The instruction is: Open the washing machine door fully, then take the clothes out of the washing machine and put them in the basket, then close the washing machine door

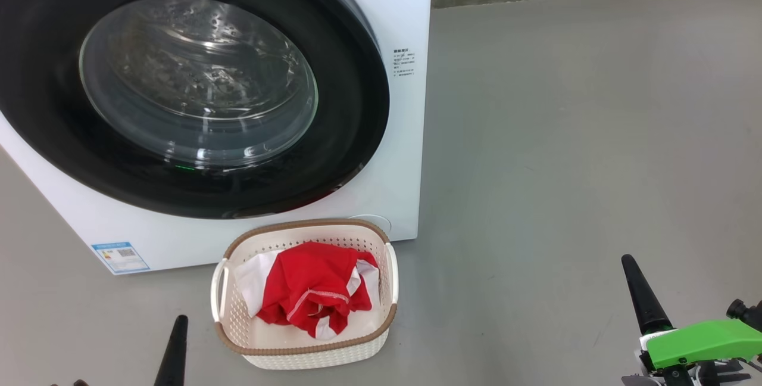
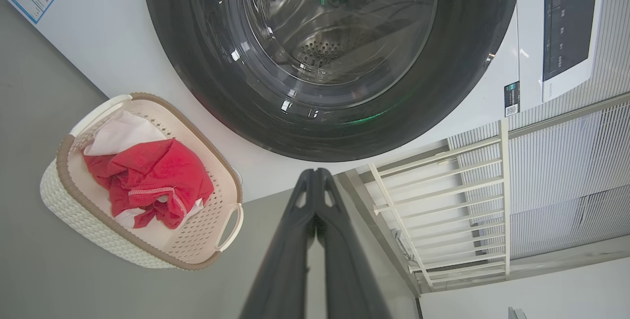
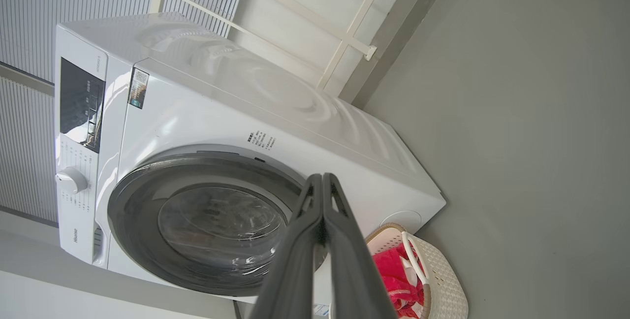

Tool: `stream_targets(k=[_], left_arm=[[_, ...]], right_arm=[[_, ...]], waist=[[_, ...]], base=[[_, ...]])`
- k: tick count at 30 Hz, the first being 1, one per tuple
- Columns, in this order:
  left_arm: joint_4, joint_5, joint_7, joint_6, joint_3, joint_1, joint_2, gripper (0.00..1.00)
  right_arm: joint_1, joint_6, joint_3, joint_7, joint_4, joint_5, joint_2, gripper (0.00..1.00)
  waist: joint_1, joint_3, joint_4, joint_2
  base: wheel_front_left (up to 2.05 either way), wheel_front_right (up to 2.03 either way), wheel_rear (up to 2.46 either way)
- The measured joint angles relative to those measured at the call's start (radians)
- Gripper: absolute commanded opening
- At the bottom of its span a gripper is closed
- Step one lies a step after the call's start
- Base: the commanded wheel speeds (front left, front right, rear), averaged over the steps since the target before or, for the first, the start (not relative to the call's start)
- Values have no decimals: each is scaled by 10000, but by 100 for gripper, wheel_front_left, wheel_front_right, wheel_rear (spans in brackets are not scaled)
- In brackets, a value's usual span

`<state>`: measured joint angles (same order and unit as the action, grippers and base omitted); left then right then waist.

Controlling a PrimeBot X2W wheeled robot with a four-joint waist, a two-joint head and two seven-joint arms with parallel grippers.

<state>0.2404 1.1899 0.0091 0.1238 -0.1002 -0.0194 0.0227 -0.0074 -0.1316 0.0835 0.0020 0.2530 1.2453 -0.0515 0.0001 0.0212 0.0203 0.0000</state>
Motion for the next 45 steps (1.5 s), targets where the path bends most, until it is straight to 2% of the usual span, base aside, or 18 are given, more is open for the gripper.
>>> stream_targets(k=[35,45], left_arm=[[240,4004,968,0,115,857,61,0],[253,4115,1007,0,123,862,90,0]], right_arm=[[-484,4,408,1039,159,3400,50,0],[-590,4,433,1041,163,3641,54,0]], waist=[[0,-240,-199,1],[0,-243,-203,0]], base=[[0,0,0],[0,0,0]])
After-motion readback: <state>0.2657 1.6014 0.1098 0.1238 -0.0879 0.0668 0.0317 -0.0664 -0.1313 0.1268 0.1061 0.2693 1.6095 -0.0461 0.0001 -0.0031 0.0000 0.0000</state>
